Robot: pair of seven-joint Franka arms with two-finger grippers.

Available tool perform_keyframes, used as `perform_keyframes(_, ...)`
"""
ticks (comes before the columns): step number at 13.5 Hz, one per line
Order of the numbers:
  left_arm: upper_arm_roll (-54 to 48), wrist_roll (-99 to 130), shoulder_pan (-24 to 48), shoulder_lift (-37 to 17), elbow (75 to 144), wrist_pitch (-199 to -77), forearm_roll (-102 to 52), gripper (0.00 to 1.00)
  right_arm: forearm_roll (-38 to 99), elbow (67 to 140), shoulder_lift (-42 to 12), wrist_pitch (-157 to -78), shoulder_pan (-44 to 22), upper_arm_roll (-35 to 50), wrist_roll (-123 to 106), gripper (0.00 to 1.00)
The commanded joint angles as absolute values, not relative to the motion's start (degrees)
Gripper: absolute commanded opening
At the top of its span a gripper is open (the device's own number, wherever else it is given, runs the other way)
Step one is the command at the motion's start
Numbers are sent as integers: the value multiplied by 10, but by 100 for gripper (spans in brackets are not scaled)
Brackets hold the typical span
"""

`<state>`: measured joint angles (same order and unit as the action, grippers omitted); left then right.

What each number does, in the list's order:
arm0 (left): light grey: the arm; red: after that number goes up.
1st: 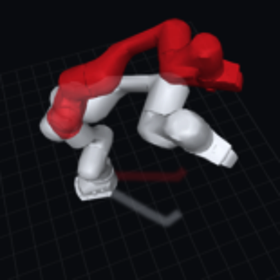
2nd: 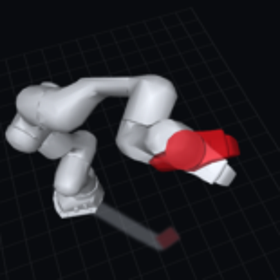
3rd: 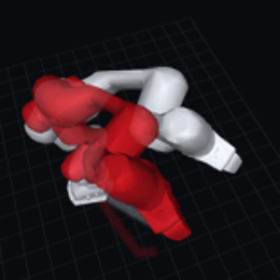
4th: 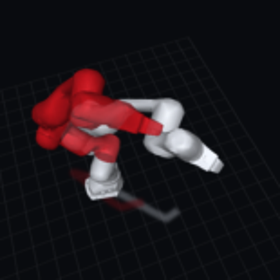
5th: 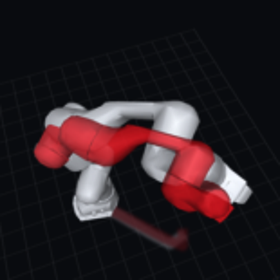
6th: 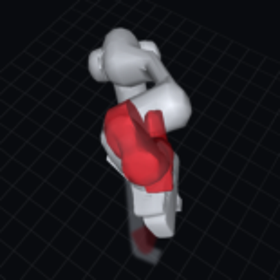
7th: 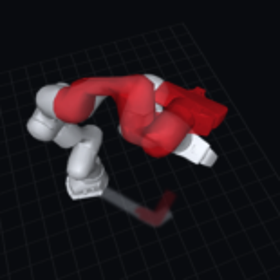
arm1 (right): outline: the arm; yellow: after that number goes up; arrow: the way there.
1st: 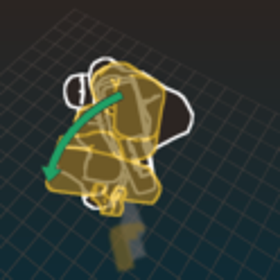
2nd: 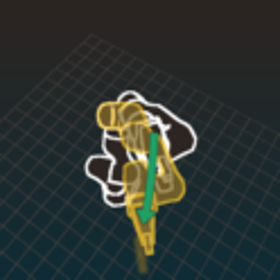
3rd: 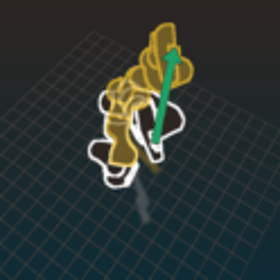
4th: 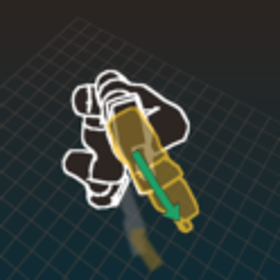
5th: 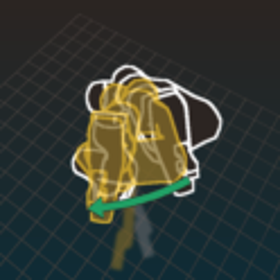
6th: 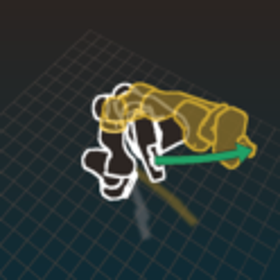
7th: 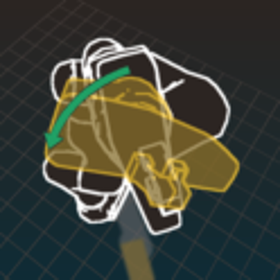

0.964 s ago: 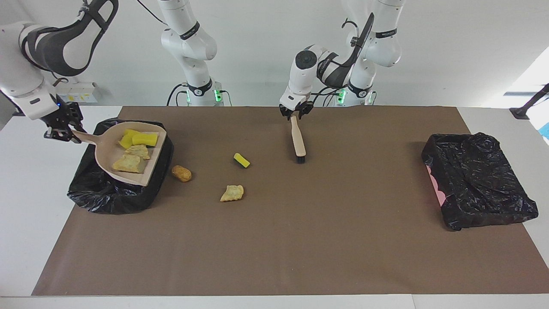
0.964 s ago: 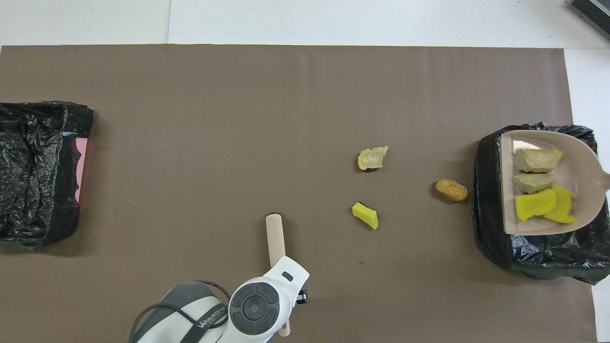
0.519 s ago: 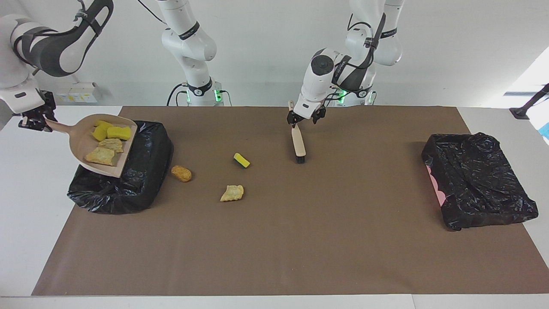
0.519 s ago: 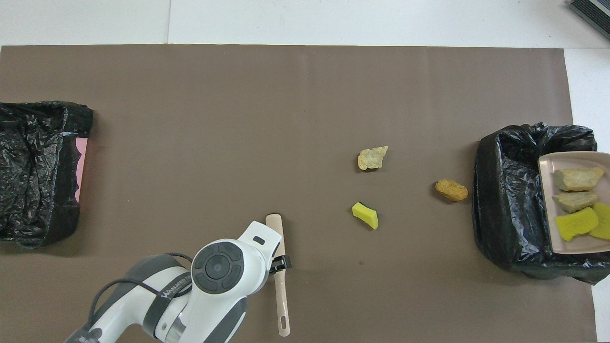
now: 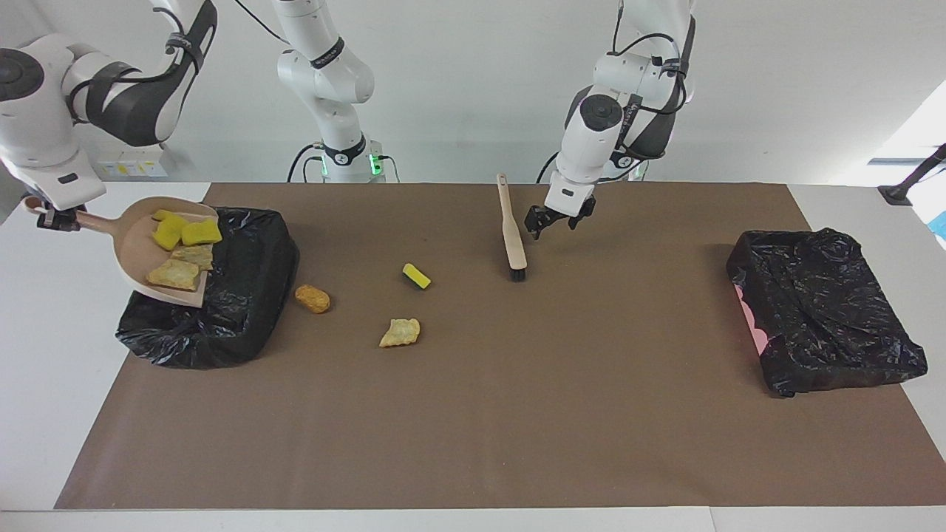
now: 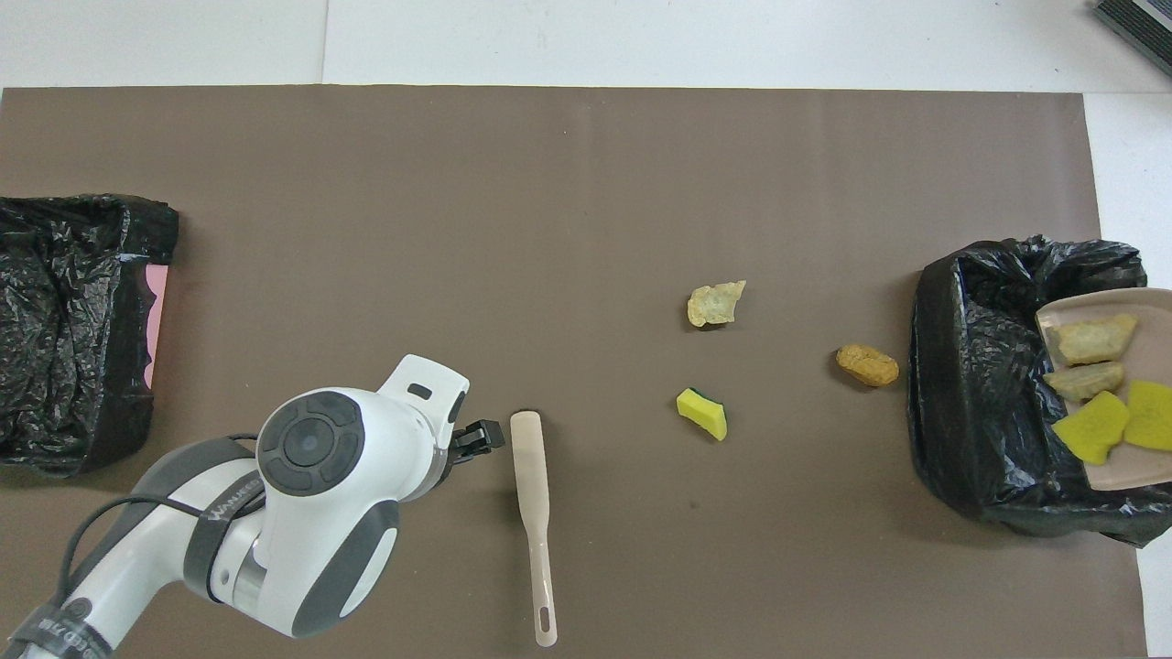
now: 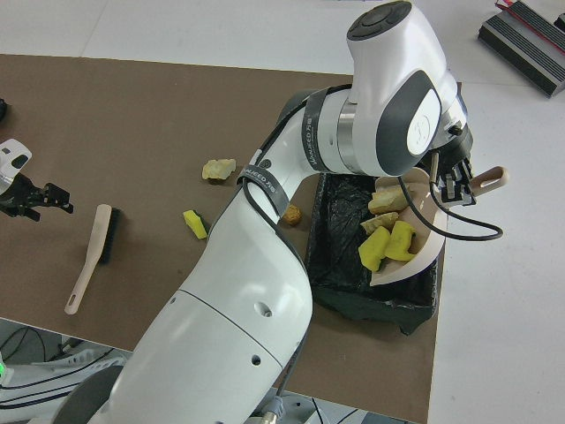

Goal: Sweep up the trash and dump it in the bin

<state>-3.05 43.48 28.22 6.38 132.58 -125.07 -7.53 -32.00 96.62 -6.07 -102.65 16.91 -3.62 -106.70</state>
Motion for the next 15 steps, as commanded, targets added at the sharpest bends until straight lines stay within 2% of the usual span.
perform_keyframes(1, -35, 376, 230, 81, 1316, -1217, -68, 100, -362, 969, -39, -1003, 167, -34, -1046, 0)
perform_keyframes(4, -34, 282, 165, 90, 1303, -1168, -68, 100, -396, 969, -22, -1003, 168, -34, -1046, 0)
perform_keyframes(9, -34, 130, 72, 90, 1289, -1158, -54, 100, -407, 969, -11, -1004, 167, -19, -1038, 0)
perform_keyframes(12, -35, 41, 21, 89, 1239, -1107, -53, 100, -414, 990, 0, -1004, 157, 16, -1020, 0)
perform_keyframes(15, -34, 16, -4, 84, 1164, -1034, -53, 100, -498, 993, 10, -976, 128, 17, -984, 0)
